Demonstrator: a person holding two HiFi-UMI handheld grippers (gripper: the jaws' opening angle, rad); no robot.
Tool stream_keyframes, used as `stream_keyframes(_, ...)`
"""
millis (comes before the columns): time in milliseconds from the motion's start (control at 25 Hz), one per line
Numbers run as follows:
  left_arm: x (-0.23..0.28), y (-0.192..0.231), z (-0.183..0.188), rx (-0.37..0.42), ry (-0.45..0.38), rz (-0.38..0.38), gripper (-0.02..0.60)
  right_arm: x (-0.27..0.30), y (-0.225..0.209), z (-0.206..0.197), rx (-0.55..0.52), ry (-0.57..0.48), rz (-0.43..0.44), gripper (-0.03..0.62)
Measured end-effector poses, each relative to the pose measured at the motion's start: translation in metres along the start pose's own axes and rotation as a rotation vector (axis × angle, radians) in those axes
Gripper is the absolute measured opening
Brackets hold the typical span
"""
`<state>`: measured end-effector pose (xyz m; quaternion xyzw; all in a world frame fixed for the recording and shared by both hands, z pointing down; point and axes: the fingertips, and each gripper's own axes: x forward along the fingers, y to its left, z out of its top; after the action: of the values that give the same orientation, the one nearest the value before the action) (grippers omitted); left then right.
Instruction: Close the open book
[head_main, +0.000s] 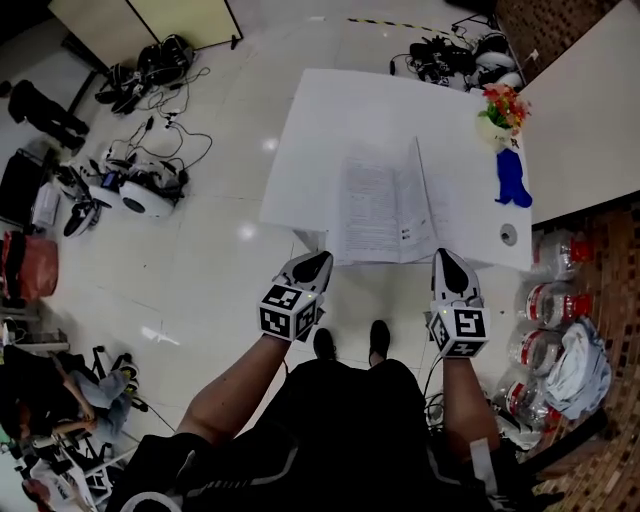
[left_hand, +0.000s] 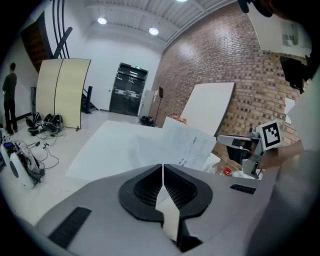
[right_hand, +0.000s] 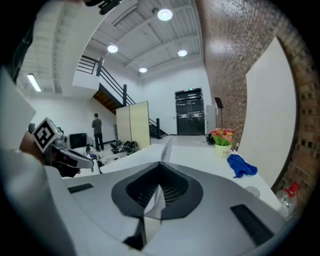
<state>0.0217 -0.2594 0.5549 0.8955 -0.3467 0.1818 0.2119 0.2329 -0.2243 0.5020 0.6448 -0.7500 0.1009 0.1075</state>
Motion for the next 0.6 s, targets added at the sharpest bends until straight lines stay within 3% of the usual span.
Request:
stream_keyframes(360,0.010,-0.018,-0.001,0.023,0.046,0.031,0.009,0.000,-0.091,-0.077,0.349,0.072,-0.092,-0.002)
stream_keyframes(600,0.003,-0.010,-0.011,0.004,0.065,0.072,0.009,0.006,-0.110,-0.130,0.436,0.166,-0.118,-0.001)
